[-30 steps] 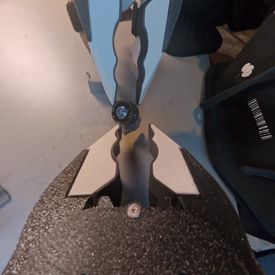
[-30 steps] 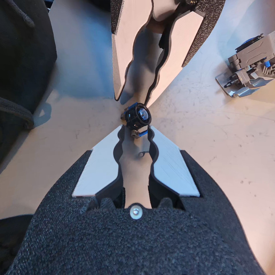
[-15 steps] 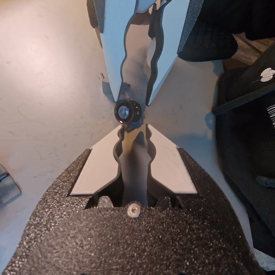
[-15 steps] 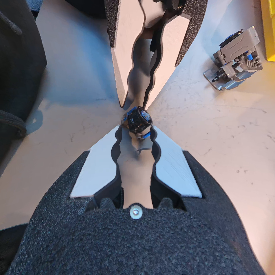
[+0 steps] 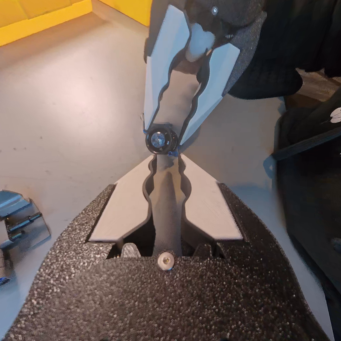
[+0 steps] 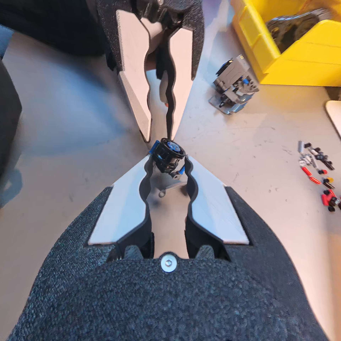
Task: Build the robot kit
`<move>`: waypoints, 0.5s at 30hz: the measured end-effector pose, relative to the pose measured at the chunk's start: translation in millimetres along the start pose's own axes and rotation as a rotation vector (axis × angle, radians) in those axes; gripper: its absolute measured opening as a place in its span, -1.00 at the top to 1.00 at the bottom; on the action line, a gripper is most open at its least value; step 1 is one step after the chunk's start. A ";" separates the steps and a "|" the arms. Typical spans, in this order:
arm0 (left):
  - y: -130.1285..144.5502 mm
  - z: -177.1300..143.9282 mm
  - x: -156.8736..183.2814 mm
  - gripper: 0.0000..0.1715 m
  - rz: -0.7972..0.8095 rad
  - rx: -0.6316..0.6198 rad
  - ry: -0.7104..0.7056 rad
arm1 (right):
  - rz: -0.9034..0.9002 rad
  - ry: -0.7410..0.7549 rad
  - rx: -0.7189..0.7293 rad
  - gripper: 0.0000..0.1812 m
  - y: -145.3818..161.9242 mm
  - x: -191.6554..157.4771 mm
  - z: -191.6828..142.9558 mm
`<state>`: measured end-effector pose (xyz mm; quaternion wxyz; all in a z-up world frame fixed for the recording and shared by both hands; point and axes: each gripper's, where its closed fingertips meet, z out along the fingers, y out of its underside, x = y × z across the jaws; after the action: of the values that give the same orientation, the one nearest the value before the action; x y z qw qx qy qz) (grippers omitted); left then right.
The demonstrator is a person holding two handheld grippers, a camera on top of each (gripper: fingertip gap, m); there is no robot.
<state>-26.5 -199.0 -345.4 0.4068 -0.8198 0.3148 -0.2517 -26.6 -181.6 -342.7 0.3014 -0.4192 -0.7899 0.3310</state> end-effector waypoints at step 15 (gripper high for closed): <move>0.3 17.0 9.8 0.64 -0.101 -0.043 0.036 | -0.075 0.173 0.049 0.63 2.7 -22.3 -3.3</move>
<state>-8.7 -197.6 -353.3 0.3700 -0.8386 0.2859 -0.2796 -12.5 -198.8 -347.3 0.3906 -0.4090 -0.7677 0.3013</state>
